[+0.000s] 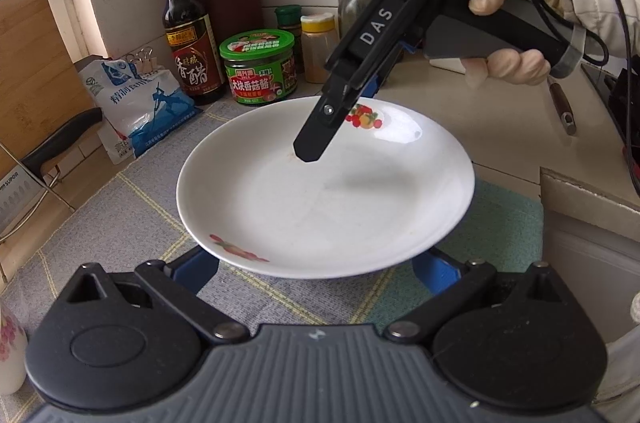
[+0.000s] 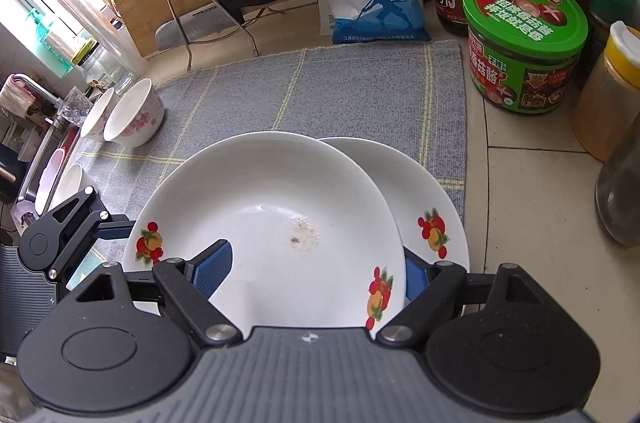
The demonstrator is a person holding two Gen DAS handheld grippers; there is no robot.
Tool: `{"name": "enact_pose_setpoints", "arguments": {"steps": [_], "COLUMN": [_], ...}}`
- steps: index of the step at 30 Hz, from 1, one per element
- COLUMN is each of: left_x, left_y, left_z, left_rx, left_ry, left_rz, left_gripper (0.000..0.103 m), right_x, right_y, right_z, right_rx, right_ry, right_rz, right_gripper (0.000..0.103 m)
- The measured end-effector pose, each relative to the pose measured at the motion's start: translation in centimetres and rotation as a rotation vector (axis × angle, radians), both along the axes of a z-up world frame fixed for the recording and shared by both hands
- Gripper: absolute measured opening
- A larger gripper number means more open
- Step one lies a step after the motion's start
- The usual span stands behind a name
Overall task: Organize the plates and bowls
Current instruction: 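Lower the plate onto the stack and open the right tool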
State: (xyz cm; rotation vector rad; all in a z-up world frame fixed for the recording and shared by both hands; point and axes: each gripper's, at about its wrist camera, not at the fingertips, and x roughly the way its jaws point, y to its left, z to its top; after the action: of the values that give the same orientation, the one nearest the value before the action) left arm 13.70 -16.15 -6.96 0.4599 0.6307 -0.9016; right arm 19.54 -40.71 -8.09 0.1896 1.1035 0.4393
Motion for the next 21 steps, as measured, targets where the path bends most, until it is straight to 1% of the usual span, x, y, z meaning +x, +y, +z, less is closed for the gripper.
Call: {"name": "enact_pose_setpoints", "arguments": {"steps": [9, 13, 21], "left_x": [0.6, 0.8, 1.3], "left_y": [-0.4, -0.5, -0.8], "left_z": [-0.3, -0.3, -0.6], "left_rx": [0.007, 0.011, 0.011], "left_ry": [0.018, 0.015, 0.030], "left_rz": [0.008, 0.000, -0.021], "left_gripper": [0.102, 0.102, 0.102], "right_x": [0.4, 0.4, -0.1], "right_y": [-0.3, -0.2, -0.6], "right_z": [-0.7, -1.1, -1.3], "right_rx": [0.000, -0.030, -0.051], "right_ry": [0.009, 0.013, 0.021], "right_rz": [-0.009, -0.012, -0.039], "right_gripper": [0.089, 0.089, 0.089]}}
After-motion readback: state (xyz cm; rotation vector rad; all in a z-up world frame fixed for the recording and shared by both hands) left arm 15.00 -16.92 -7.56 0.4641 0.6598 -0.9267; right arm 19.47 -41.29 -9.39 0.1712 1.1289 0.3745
